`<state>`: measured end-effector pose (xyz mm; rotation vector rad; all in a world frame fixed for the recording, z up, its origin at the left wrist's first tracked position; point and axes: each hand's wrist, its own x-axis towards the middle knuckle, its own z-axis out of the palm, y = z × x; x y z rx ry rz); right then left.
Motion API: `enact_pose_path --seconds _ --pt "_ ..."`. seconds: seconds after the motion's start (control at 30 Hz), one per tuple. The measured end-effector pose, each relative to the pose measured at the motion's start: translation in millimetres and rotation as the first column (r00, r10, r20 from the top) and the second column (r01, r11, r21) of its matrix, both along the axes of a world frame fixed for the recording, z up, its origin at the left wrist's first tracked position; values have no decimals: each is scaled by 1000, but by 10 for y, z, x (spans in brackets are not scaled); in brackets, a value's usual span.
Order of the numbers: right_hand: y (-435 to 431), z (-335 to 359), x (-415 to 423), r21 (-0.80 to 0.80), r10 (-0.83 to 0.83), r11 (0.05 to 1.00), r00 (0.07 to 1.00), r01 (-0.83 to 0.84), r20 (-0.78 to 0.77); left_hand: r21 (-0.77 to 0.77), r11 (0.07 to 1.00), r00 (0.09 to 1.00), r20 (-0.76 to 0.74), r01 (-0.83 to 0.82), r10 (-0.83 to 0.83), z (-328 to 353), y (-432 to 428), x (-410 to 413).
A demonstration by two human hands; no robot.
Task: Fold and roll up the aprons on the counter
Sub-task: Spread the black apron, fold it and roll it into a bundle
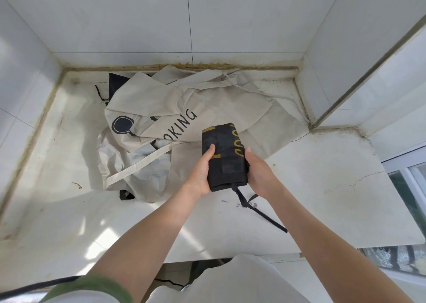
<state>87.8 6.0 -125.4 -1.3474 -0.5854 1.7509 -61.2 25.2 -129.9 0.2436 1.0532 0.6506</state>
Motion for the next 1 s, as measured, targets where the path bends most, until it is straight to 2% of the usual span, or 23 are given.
enact_pose_path --seconds 0.17,0.33,0.5,0.67,0.87,1.0 --pt "-41 -64 56 106 62 992 998 -64 25 -34 999 999 36 8 -7 -78 5 -91" --pt "-67 -48 82 115 77 991 997 -73 -29 -4 999 998 40 49 -49 -10 -45 -55" --pt "-73 54 123 134 178 977 980 -166 -83 -2 999 998 58 -37 37 -28 -53 -27" --pt "-90 137 130 117 225 970 971 -215 -81 -70 994 995 48 -80 83 -36 -48 -14" --pt "-3 246 224 9 224 974 974 -224 -26 -58 997 997 -57 58 -61 70 52 -116" --pt "93 329 189 79 163 984 987 -163 4 55 990 992 -31 127 -125 240 128 -152"
